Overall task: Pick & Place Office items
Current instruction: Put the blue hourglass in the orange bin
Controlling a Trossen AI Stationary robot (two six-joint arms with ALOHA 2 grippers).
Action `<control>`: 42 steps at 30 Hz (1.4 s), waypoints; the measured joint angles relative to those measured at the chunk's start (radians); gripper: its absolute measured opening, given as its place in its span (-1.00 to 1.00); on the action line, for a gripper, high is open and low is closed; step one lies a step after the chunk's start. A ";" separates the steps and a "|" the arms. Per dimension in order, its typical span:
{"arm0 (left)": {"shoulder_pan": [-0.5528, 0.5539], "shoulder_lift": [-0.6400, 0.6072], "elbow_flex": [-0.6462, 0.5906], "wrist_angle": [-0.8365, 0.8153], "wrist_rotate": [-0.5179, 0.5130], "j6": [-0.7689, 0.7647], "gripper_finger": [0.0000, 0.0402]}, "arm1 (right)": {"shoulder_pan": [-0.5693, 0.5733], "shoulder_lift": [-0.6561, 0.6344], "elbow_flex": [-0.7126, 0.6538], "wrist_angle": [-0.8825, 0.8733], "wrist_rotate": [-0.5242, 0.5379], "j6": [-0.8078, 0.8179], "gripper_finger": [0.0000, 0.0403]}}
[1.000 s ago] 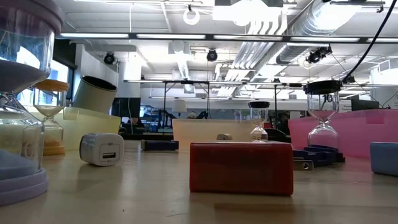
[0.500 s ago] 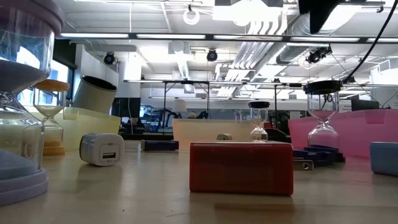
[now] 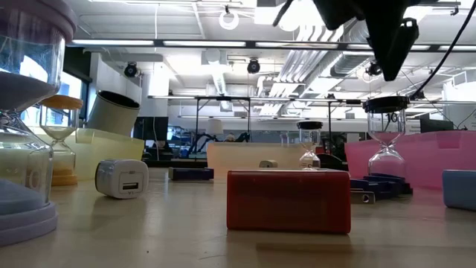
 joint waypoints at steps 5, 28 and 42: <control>0.000 0.015 0.000 0.000 0.000 -0.001 0.58 | -0.011 0.000 -0.053 0.047 0.018 -0.007 0.45; 0.000 0.015 0.000 0.000 -0.023 0.000 0.58 | -0.018 0.000 -0.110 0.161 -0.003 -0.025 0.45; 0.000 0.015 0.000 0.000 -0.023 0.015 0.58 | -0.009 0.069 -0.110 0.157 -0.022 -0.032 0.45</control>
